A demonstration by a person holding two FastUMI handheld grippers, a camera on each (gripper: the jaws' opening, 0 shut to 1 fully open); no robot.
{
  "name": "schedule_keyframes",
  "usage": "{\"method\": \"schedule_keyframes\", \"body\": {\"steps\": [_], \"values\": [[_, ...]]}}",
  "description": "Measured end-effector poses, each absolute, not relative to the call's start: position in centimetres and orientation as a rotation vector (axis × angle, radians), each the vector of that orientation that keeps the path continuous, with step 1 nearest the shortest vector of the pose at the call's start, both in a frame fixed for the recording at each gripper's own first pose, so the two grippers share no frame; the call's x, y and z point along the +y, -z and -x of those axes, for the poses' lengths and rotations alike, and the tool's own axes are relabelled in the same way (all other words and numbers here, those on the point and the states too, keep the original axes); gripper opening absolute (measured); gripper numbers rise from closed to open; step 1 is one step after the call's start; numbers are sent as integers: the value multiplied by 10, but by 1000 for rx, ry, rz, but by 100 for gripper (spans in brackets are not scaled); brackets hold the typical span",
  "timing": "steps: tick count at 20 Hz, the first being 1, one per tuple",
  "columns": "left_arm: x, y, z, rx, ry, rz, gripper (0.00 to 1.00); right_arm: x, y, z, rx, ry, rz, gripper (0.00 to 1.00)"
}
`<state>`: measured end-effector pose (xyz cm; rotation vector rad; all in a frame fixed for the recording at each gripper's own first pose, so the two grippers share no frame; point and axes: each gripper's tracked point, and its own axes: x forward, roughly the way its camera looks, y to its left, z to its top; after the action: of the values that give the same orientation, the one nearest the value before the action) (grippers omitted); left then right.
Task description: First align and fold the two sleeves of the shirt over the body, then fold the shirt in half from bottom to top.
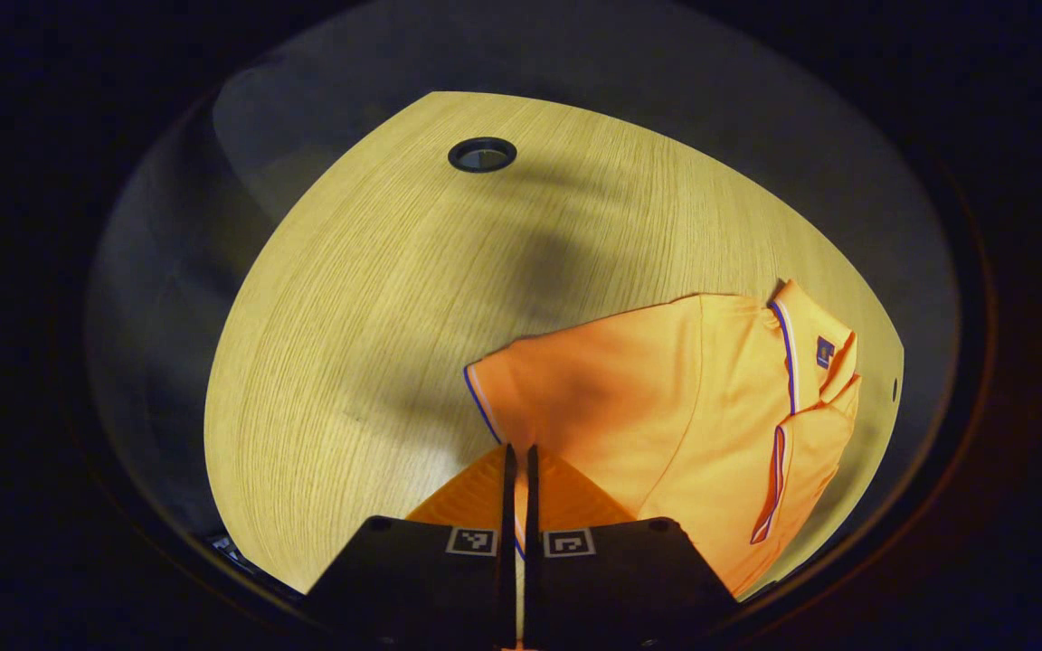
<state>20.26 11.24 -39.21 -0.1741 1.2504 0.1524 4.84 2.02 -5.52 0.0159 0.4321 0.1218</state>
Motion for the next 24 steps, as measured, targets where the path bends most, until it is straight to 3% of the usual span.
{"method": "schedule_keyframes", "body": {"steps": [12, 18, 24], "values": [[68, 295, -213, 1043, -5, -97, 4, 31, 27, -37, 358, -143, -28, 99], [-4, 266, -202, 1005, 129, -170, 4, 24, 21, -28, 342, -143, -49, 99], [-93, 281, -183, 1031, 292, -182, 4, 8, 32, -20, 346, -117, -63, 99]]}}
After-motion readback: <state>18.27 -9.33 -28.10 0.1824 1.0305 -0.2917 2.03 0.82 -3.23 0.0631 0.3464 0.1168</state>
